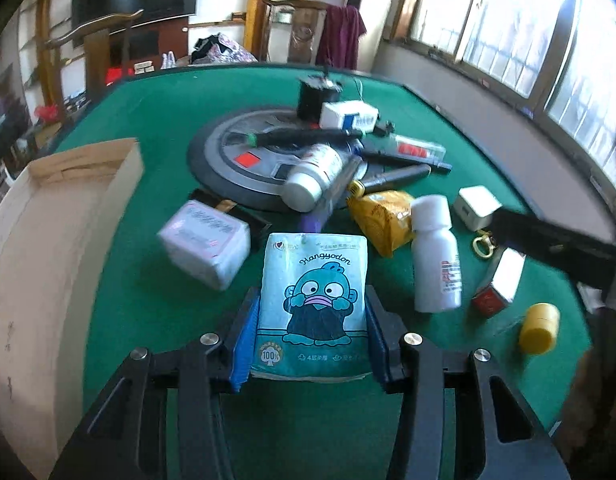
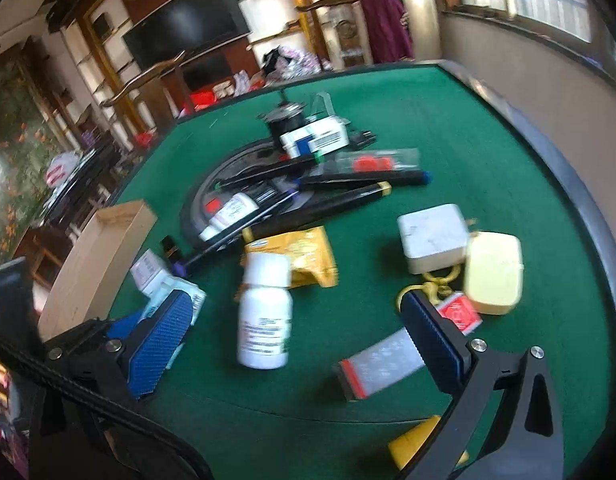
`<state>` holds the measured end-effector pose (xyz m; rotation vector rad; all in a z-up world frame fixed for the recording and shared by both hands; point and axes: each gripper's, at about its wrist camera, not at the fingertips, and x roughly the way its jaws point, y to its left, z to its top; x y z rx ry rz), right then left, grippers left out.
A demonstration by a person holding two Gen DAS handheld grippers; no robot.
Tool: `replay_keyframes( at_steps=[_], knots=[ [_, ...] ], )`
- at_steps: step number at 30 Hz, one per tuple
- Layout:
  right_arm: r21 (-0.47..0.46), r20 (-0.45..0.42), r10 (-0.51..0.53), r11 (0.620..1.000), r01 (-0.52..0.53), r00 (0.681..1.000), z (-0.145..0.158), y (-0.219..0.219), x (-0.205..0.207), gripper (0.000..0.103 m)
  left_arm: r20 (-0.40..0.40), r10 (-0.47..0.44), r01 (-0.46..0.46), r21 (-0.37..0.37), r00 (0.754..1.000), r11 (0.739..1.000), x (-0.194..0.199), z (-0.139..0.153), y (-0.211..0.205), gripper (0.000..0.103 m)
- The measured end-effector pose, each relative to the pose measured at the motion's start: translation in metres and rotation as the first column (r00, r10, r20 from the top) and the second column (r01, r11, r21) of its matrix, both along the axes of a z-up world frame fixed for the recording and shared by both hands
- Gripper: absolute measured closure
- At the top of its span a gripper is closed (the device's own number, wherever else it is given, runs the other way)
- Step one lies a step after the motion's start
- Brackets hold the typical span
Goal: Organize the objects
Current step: 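Grasp the blue cartoon tissue pack with the left gripper while the right grasps the white bottle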
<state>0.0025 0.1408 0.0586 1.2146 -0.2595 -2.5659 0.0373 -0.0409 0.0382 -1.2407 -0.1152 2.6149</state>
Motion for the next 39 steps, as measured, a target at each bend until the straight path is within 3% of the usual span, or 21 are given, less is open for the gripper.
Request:
replay_keyframes(
  at_steps=[4, 7, 9, 11, 13, 19, 26, 34, 39],
  knots=[
    [0.0, 0.041, 0.045, 0.999, -0.045, 0.998, -0.009, -0.019, -0.008, 0.0, -0.024, 0.022, -0.022, 0.031, 0.999, 0.999, 0.018, 0.012, -0.021, 0.061],
    [0.051, 0.063, 0.045, 0.998, -0.048, 0.997, -0.018, -0.035, -0.014, 0.003, -0.043, 0.043, -0.04, 0.057, 0.998, 0.998, 0.031, 0.018, -0.035, 0.061],
    [0.081, 0.087, 0.04, 0.996, -0.047, 0.995, -0.026, -0.042, -0.02, 0.015, -0.05, 0.055, -0.052, 0.057, 0.997, 0.997, 0.034, 0.021, -0.04, 0.061],
    [0.093, 0.126, 0.036, 0.994, -0.048, 0.991, -0.036, -0.046, -0.027, 0.059, -0.064, 0.067, -0.063, 0.057, 0.996, 0.996, 0.039, 0.024, -0.046, 0.061],
    [0.101, 0.163, 0.03, 0.994, -0.047, 0.986, -0.045, -0.046, -0.029, 0.072, -0.08, 0.075, -0.07, 0.058, 0.994, 0.996, 0.044, 0.029, -0.052, 0.061],
    [0.036, 0.158, 0.062, 0.997, -0.069, 0.985, -0.037, -0.042, -0.012, 0.072, -0.126, 0.132, -0.118, 0.115, 0.983, 0.986, 0.055, 0.056, -0.087, 0.061],
    [-0.136, 0.114, 0.191, 0.975, -0.175, 0.975, 0.007, -0.054, 0.004, 0.071, -0.179, 0.228, -0.205, 0.137, 0.957, 0.969, 0.062, 0.106, -0.152, 0.061],
    [-0.326, 0.09, 0.385, 0.883, -0.338, 0.918, 0.072, -0.123, -0.024, 0.071, -0.219, 0.286, -0.272, 0.092, 0.933, 0.958, 0.038, 0.153, -0.203, 0.061],
    [-0.427, 0.093, 0.473, 0.813, -0.394, 0.876, 0.109, -0.181, -0.06, 0.071, -0.205, 0.312, -0.309, 0.048, 0.928, 0.95, -0.006, 0.157, -0.22, 0.061]
  ],
)
